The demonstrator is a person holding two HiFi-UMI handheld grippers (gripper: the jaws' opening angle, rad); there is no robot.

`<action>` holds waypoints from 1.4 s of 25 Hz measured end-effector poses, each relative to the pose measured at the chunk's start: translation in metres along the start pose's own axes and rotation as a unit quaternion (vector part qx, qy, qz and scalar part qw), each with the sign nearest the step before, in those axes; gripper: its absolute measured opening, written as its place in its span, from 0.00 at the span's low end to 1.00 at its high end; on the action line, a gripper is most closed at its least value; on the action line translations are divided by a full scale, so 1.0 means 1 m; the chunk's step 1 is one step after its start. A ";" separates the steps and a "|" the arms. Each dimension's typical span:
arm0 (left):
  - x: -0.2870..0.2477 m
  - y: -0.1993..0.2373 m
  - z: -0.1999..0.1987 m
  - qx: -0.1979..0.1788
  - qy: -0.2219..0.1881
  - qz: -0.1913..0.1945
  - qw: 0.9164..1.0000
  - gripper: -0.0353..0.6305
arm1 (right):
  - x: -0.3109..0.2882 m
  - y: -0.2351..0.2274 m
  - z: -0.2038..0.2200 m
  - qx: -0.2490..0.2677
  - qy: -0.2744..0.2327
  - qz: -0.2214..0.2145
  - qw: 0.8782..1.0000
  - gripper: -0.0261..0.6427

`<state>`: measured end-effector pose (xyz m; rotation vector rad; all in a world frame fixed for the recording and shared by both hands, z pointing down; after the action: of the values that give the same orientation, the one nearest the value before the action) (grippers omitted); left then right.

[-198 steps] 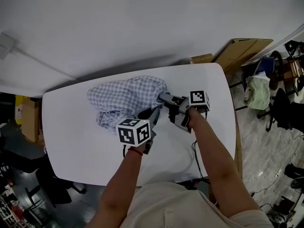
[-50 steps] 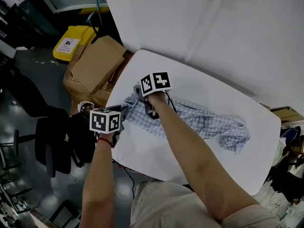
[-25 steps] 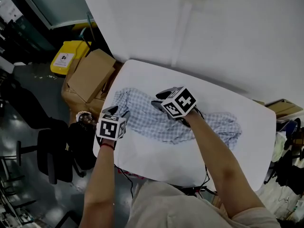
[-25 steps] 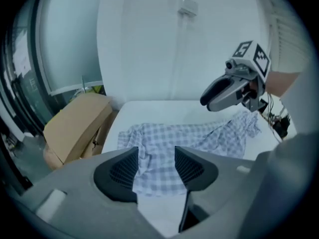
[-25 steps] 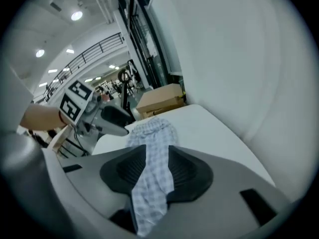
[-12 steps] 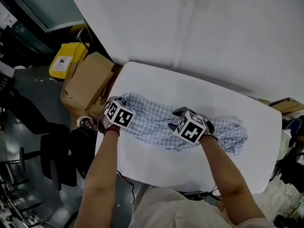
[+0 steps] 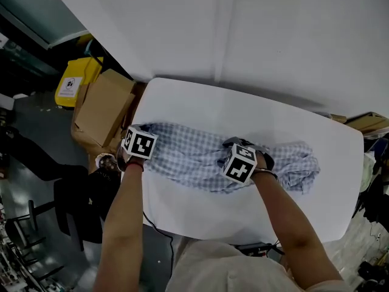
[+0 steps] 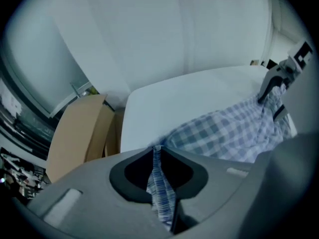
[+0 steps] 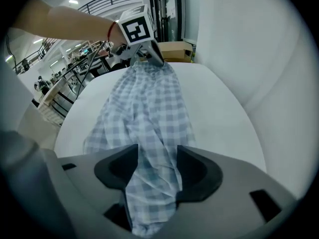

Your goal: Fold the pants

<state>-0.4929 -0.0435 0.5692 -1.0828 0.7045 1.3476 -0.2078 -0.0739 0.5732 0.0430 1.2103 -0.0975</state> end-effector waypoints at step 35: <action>0.132 -0.113 -0.072 0.167 -0.234 0.233 0.929 0.14 | 0.140 0.004 0.059 -0.111 -0.163 0.085 0.977 0.30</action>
<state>-0.3515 -0.0434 0.4456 -0.2986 0.8187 1.7297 -0.1032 -0.0826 0.4626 -0.0627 0.8782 0.1760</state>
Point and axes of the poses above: the fingertips, and each gripper's own axes: x backward along the fingers, y to its left, z out of its underside, the point moved 6 cm from there along x, backward along the fingers, and after that the axes turned 1 degree about z, right-handed, at the moved point
